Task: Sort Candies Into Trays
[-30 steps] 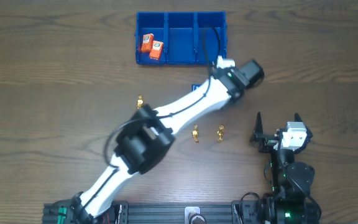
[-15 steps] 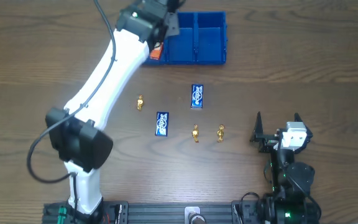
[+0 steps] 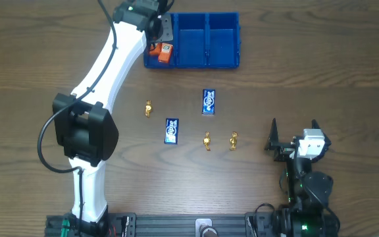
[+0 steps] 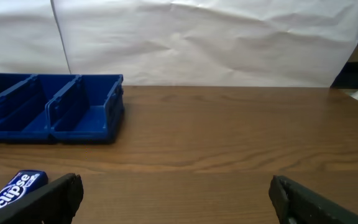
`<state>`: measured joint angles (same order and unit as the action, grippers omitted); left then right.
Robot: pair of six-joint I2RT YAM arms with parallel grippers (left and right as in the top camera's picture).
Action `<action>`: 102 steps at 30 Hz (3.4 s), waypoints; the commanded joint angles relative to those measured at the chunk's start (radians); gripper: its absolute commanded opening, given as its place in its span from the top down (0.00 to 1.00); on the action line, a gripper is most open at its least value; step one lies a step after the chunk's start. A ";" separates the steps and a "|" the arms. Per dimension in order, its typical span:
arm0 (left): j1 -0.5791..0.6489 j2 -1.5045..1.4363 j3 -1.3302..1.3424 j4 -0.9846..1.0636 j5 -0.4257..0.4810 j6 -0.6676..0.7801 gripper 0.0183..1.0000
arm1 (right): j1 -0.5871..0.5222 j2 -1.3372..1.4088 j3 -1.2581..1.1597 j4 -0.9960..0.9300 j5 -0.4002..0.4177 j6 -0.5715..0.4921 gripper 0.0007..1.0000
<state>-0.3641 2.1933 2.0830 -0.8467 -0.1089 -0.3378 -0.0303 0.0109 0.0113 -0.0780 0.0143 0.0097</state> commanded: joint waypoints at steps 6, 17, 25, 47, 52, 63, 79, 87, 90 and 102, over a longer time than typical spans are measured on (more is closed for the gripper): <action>0.007 0.072 -0.001 0.012 0.050 0.023 0.31 | -0.004 -0.007 -0.003 -0.005 -0.006 -0.014 0.00; 0.094 -0.596 -0.486 0.315 0.025 0.048 0.03 | -0.004 -0.007 -0.003 -0.005 -0.006 -0.014 0.00; 0.238 -1.318 -1.114 0.578 0.066 0.238 0.00 | -0.004 -0.007 -0.003 -0.005 -0.006 -0.014 0.00; 0.349 -2.130 -2.079 0.974 0.240 0.335 0.00 | -0.004 -0.007 -0.003 -0.005 -0.006 -0.014 0.00; 0.351 -2.157 -2.078 0.794 0.233 0.335 0.00 | -0.004 -0.007 -0.003 -0.005 -0.006 -0.014 0.00; 0.351 -2.163 -2.078 0.777 0.230 0.335 0.00 | -0.004 -0.007 -0.003 -0.005 -0.006 -0.014 0.00; 0.351 -2.163 -2.078 0.777 0.230 0.335 0.00 | -0.004 -0.007 -0.003 0.121 -0.068 -0.005 0.00; 0.351 -2.163 -2.078 0.777 0.230 0.335 0.00 | -0.003 0.168 0.204 0.098 -0.256 0.084 0.00; 0.351 -2.163 -2.078 0.777 0.230 0.335 0.00 | -0.003 0.333 0.387 -0.023 -0.260 0.172 0.00; 0.351 -2.163 -2.078 0.777 0.230 0.335 0.00 | 0.173 1.029 1.010 -0.450 -0.259 0.174 0.00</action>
<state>-0.0196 0.0364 0.0235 -0.0338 0.1062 -0.0177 0.0452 0.8753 0.8967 -0.4637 -0.2691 0.1661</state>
